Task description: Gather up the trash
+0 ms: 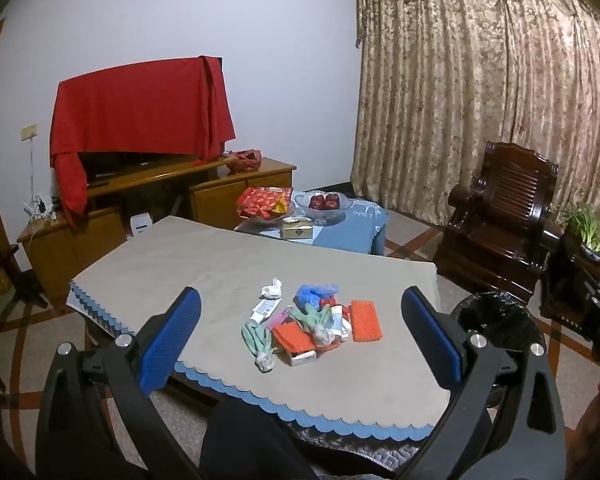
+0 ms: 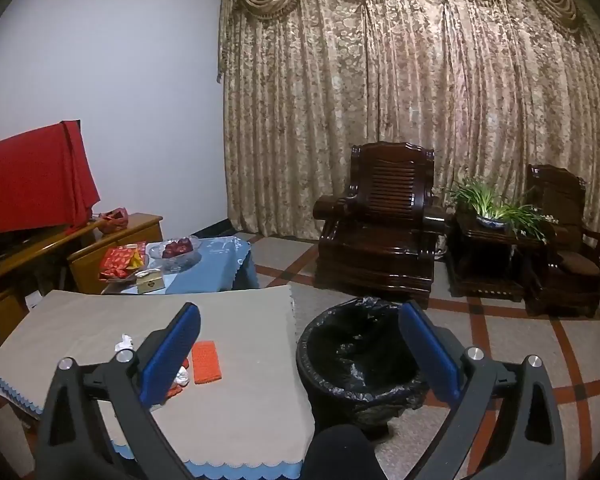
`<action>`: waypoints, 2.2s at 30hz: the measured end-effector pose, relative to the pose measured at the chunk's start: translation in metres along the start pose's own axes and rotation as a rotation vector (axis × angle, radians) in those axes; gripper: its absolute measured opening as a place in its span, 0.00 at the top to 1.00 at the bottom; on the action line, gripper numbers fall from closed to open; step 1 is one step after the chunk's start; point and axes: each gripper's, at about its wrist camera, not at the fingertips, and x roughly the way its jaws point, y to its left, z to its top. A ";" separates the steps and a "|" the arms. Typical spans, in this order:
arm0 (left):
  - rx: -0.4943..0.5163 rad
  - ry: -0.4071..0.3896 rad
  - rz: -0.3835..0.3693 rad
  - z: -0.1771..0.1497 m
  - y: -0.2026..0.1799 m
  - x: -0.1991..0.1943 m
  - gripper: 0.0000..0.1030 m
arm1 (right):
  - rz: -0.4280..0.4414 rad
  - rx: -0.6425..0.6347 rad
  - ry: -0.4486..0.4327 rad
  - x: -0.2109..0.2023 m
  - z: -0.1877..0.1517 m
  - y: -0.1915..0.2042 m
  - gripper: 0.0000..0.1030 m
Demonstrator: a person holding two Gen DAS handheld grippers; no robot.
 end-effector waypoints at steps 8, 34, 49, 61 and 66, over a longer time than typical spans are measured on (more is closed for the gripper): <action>-0.002 0.006 -0.003 0.000 0.001 0.001 0.05 | -0.003 0.003 0.003 0.002 -0.001 0.001 0.06; -0.002 0.008 -0.001 0.000 0.002 0.002 0.05 | -0.004 0.003 0.005 0.001 0.002 0.002 0.06; -0.006 0.008 0.000 -0.001 0.004 0.003 0.05 | -0.006 0.000 0.003 0.000 0.004 0.003 0.06; -0.012 0.015 0.003 0.000 0.012 0.006 0.05 | -0.003 -0.002 0.007 0.000 0.006 0.001 0.06; -0.014 0.018 0.004 0.002 0.013 0.004 0.05 | -0.002 -0.004 0.011 0.002 0.007 0.000 0.06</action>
